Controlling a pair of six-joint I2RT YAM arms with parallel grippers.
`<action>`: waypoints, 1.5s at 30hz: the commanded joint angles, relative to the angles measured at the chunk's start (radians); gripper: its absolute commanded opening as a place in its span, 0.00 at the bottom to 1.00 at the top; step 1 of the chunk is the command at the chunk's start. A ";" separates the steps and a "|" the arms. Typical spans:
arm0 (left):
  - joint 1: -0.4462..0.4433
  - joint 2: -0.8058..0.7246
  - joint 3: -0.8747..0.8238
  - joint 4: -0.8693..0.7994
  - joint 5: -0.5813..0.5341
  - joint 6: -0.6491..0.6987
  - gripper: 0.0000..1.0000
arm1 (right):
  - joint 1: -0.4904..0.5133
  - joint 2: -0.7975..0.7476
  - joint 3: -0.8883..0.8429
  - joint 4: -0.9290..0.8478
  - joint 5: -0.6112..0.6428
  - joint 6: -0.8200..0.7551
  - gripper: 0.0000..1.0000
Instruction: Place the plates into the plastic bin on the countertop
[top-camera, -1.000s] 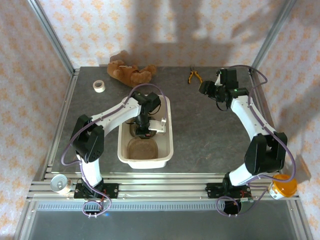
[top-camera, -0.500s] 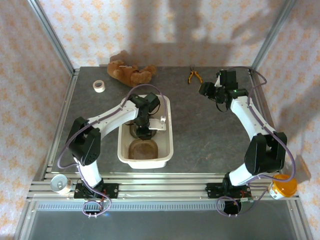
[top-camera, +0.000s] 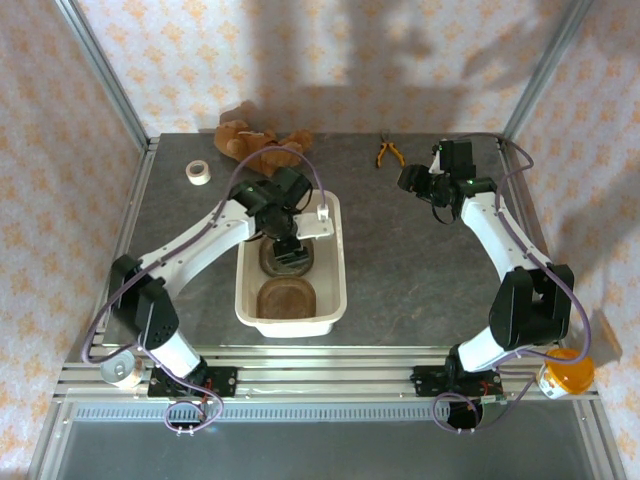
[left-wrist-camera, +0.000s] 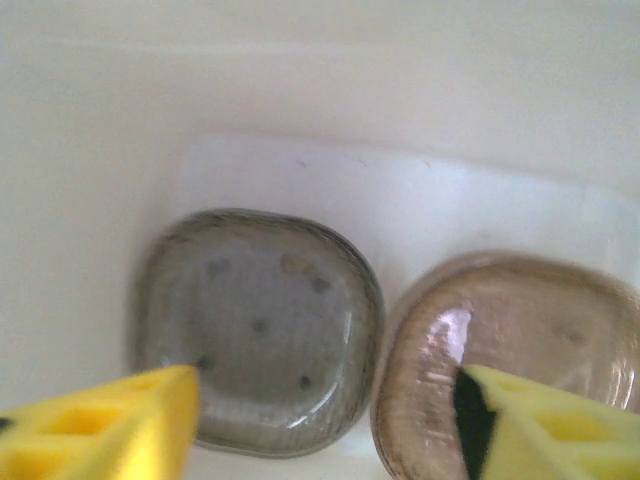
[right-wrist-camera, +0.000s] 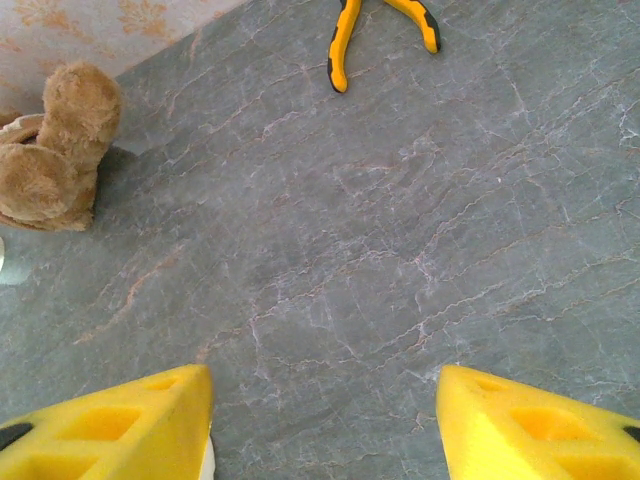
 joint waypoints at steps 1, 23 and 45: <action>0.052 -0.094 0.026 0.173 -0.046 -0.198 0.81 | -0.011 -0.020 -0.009 -0.008 0.023 -0.023 0.61; 0.401 -0.413 -0.753 1.073 -0.788 -0.863 1.00 | -0.068 -0.111 -0.410 0.395 0.809 -0.118 1.00; 0.455 -0.130 -1.231 2.089 -0.688 -0.675 1.00 | -0.033 -0.013 -0.889 1.277 0.588 -0.316 0.99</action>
